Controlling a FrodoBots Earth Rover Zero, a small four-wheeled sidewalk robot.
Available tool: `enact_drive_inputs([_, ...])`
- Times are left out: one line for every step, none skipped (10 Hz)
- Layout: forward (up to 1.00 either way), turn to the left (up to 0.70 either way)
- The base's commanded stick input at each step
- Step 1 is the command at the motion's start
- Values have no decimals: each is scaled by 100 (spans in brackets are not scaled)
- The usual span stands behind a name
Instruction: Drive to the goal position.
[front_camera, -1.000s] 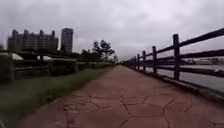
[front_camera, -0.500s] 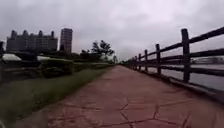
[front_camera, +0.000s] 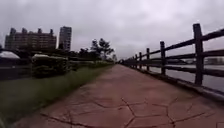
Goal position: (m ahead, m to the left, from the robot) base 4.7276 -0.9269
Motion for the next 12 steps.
enact_drive_inputs([100, 0])
enact_drive_inputs([100, 0])
enact_drive_inputs([100, 0])
enact_drive_inputs([100, 0])
enact_drive_inputs([100, 0])
enact_drive_inputs([100, 0])
enact_drive_inputs([100, 0])
enact_drive_inputs([100, 0])
enact_drive_inputs([100, 0])
enact_drive_inputs([100, 0])
enact_drive_inputs([100, 0])
enact_drive_inputs([100, 0])
